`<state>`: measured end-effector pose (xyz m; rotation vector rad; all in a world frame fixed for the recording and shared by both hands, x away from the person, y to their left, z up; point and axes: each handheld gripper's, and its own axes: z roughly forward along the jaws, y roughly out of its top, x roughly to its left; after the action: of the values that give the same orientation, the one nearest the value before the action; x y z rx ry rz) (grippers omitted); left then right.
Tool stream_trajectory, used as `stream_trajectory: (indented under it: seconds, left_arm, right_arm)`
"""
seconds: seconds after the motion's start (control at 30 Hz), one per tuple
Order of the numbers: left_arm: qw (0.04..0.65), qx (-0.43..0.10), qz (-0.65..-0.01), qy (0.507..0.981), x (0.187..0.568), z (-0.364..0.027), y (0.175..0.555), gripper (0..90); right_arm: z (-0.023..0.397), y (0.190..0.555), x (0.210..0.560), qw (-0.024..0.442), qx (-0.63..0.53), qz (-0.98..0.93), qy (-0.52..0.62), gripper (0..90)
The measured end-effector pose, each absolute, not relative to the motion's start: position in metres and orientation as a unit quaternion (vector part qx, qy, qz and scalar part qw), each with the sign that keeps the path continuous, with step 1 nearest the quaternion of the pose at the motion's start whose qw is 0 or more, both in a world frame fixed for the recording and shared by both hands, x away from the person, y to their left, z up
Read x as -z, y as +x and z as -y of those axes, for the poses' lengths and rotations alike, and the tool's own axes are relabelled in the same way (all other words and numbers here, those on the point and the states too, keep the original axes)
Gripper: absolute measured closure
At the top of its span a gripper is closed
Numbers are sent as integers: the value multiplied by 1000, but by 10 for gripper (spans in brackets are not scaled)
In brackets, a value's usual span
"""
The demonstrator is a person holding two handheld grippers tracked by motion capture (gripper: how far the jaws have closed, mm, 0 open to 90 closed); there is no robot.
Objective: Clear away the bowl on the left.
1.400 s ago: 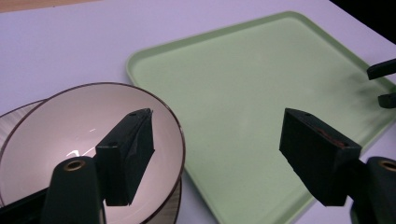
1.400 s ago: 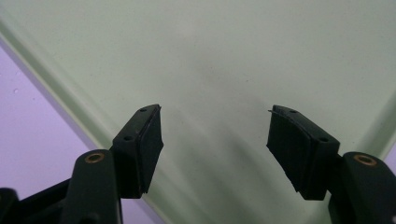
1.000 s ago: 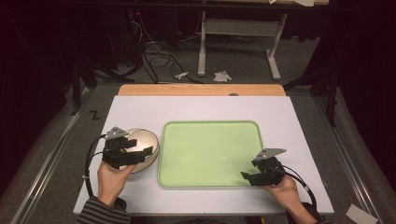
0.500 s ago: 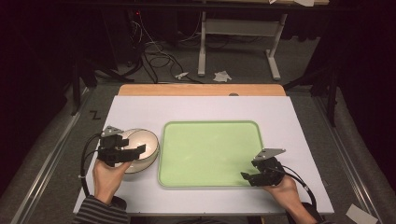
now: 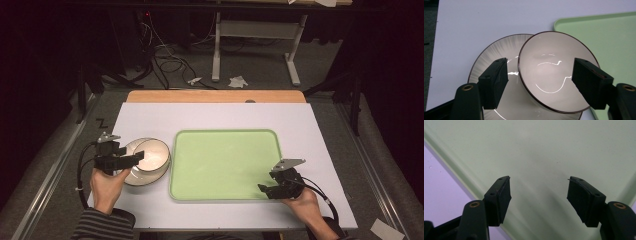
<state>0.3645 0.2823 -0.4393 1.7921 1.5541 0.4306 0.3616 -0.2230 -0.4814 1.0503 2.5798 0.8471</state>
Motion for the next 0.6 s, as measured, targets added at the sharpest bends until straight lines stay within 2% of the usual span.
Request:
stream_trajectory:
  seconds: [0.27, 0.47, 0.6]
  left_arm:
    - [344, -149, -619, 690, 448, -287, 375, 378]
    - [330, -131, -607, 711, 456, -284, 384, 482]
    - [318, -134, -606, 717, 459, -281, 387, 480]
  right_arm:
    - [224, 362, 481, 114, -286, -881, 358, 367]
    - [223, 361, 481, 114, -289, -881, 358, 368]
    - [223, 361, 481, 116, -295, -881, 351, 374]
